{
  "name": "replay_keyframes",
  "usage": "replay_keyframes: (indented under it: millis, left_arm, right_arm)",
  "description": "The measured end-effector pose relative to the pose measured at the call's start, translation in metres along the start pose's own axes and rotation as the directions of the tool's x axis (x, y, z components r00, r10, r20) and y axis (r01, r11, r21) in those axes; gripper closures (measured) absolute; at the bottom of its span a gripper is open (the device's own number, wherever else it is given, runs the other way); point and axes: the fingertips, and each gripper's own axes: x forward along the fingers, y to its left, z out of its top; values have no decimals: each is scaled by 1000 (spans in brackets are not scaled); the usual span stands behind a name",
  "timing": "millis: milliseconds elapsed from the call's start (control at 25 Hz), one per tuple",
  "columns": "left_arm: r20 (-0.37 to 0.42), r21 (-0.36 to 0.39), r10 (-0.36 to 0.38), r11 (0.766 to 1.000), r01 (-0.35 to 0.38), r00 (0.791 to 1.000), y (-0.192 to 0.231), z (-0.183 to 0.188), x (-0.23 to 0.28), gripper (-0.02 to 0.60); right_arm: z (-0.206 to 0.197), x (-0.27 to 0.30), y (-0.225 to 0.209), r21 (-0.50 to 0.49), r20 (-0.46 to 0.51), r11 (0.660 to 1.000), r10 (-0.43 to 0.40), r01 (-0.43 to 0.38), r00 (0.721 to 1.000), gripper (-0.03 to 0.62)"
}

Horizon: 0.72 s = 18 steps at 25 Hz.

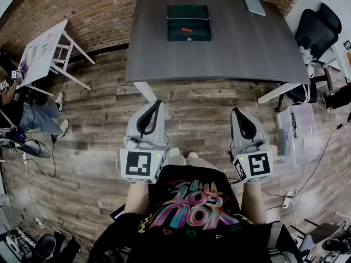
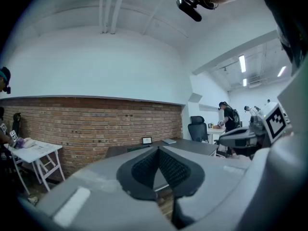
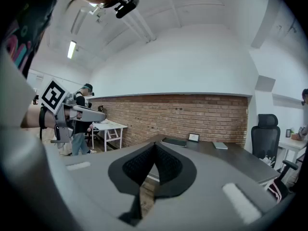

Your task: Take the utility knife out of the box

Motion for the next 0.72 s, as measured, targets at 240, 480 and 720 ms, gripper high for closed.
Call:
replay_keyframes:
  millis: [240,480,720]
  left_arm:
    - [28,31,11,999,-12,1000,-1,3,4,581]
    - [36,43,53,998,-54,998,-4,9,2,581]
    - [35,30,69,997,-70,997,-5,6,2,580]
  right_arm:
    - [-5,-2,-10,7,3,1000,-18,18,1000,595]
    - [-7,-3,-17,10,17,1000,18,-18,1000,595]
    - [-10,-1,-18,19,20,999,33,-34,999,595]
